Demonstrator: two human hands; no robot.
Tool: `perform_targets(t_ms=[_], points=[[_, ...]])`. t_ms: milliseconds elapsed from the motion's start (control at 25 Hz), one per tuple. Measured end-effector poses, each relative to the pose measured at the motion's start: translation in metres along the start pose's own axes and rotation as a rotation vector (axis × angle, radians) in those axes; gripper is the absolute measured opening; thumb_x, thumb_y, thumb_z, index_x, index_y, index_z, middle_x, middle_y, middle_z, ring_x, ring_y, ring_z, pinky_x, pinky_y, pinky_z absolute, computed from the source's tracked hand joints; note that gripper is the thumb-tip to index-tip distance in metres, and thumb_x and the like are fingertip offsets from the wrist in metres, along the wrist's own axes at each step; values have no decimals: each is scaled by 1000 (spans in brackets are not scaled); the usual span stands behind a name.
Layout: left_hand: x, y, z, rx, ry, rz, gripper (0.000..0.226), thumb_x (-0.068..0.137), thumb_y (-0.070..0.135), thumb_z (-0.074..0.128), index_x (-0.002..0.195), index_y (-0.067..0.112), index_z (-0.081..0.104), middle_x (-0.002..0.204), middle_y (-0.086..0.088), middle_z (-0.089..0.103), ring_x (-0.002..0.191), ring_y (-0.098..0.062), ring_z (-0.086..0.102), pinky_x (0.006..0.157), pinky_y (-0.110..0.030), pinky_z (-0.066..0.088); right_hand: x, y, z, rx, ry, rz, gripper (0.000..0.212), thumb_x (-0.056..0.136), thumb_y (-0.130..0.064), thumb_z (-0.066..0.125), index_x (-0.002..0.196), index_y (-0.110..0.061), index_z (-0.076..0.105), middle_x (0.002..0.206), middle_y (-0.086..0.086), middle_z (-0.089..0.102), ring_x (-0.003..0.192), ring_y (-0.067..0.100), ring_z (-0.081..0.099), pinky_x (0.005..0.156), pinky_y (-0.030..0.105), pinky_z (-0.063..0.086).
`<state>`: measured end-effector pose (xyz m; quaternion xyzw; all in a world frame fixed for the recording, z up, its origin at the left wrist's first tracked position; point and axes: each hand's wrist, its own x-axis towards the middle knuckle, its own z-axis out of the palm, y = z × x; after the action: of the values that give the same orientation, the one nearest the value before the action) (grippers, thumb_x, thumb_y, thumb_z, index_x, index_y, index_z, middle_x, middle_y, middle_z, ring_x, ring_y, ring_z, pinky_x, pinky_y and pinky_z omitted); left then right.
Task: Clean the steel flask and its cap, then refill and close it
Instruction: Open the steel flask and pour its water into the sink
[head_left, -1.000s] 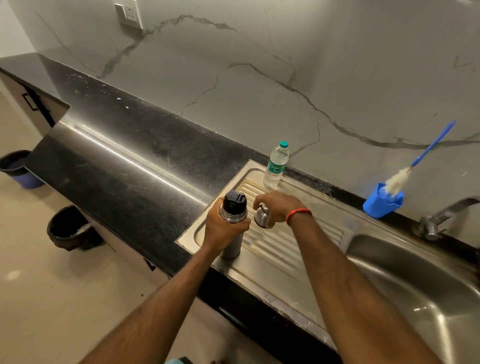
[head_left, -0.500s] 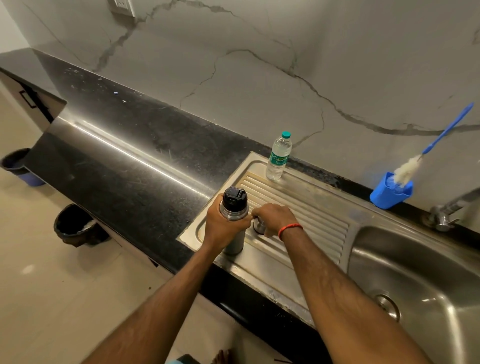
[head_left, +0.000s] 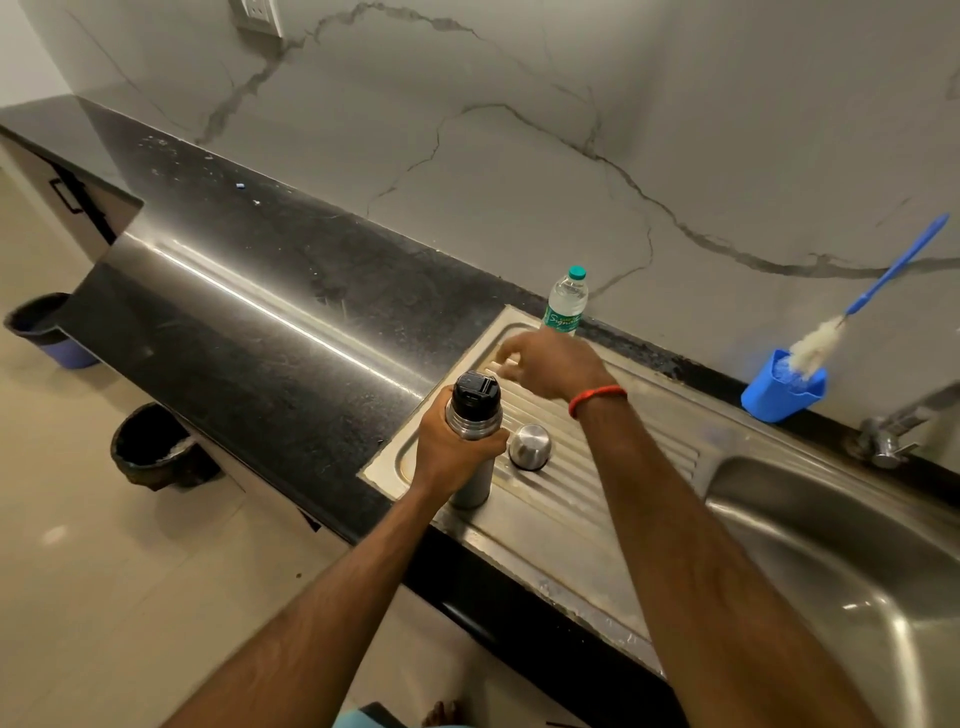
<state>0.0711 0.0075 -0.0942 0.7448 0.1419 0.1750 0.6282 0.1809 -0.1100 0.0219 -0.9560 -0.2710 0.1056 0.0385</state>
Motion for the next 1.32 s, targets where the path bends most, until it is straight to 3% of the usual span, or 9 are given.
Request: perform_targets(t_ms=[160,240,320,440,600,840,1040,1160,1320], points=[[-1,2,0,-10,-3,-17,52,62,6,92,103,23,64,91,3,74,83,-12,72,75,-31,60,-21,-53,-48,163,-150,-99,61,93,-66,49,107,-10,66,95,8,69,64,15,63,64,34,60],[-2,4,0,-29,-9,-44,49,62,2,91,96,27,66,84,9,75,80,-10,74,72,-30,60,-25,-74,-39,-109,-195,-77,66,87,-73,51,102,-10,66,90,6,67,66,18,60,58,32,53],[-3,6,-1,-33,-8,-55,51,61,0,92,93,29,65,78,13,74,77,-5,73,68,-22,58,-24,-84,-24,-285,-162,-23,65,86,-71,56,112,-12,68,91,5,61,80,25,60,68,35,49],[-2,9,-2,-2,-36,-23,55,63,1,92,97,33,63,84,13,73,79,-2,73,66,-16,56,-19,-82,-15,-280,-136,-40,52,91,-58,59,116,-13,68,89,4,58,82,26,58,71,37,47],[0,10,-5,-9,-79,-41,54,63,3,90,103,28,65,92,7,75,85,-10,74,73,-28,60,-17,-77,-18,-212,-179,-127,44,88,-47,68,111,-9,68,83,3,61,76,23,61,65,34,45],[2,12,-8,20,-132,-94,51,64,6,89,107,23,66,95,4,76,88,-14,73,81,-40,62,-12,-77,-23,-209,-208,-208,44,85,-41,75,113,-8,69,87,3,64,78,20,64,66,30,48],[2,11,-9,19,-151,-117,53,59,18,89,106,26,65,97,3,75,91,-14,73,85,-45,61,-8,-76,-26,-257,-200,-284,42,83,-36,79,114,-9,71,98,7,73,67,16,64,52,21,47],[1,9,-9,3,-134,-106,57,49,32,86,102,30,65,95,3,76,90,-17,74,83,-48,62,-8,-75,-25,-286,-190,-319,43,80,-37,81,114,-12,73,103,7,74,81,20,69,68,29,59],[3,9,-9,16,-127,-94,58,50,34,87,102,35,64,97,5,75,90,-14,74,83,-46,62,-11,-76,-32,-308,-227,-388,42,84,-30,79,121,-13,70,109,7,72,58,9,58,52,17,49]])
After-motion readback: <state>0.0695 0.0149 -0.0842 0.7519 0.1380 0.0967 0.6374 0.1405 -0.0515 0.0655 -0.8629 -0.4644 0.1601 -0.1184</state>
